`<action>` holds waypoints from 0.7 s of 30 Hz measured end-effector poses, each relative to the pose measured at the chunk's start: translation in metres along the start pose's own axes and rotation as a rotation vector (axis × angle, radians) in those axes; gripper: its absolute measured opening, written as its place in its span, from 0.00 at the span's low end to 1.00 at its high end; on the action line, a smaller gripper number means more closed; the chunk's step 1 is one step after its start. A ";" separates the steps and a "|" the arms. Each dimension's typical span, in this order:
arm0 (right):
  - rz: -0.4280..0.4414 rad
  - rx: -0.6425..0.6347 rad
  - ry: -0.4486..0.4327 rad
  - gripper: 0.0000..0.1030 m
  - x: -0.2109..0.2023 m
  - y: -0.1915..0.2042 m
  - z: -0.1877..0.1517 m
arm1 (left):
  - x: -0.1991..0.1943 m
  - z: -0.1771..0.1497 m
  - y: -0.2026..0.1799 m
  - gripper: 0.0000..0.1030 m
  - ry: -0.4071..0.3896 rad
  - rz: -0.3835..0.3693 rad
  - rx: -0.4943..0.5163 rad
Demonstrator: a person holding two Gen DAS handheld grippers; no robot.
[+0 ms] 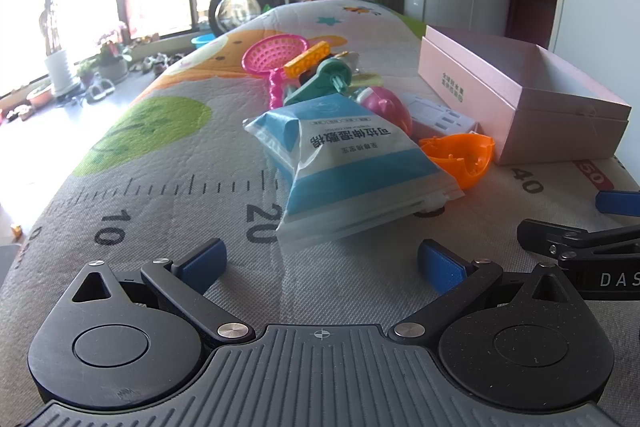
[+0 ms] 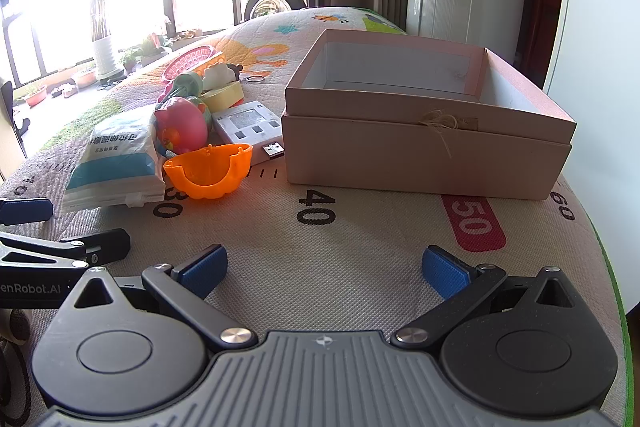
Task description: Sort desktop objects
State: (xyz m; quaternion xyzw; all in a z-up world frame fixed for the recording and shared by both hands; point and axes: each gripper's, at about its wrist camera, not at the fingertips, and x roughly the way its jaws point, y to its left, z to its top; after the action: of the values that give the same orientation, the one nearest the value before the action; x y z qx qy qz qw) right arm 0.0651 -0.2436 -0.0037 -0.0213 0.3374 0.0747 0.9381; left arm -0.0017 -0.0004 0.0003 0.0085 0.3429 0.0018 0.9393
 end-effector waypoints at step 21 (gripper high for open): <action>0.000 -0.001 -0.001 1.00 0.001 0.000 0.000 | 0.001 0.000 0.001 1.00 0.000 -0.001 0.000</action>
State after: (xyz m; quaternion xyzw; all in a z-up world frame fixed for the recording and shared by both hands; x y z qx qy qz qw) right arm 0.0656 -0.2436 -0.0041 -0.0216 0.3372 0.0747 0.9382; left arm -0.0011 0.0003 0.0002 0.0082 0.3427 0.0013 0.9394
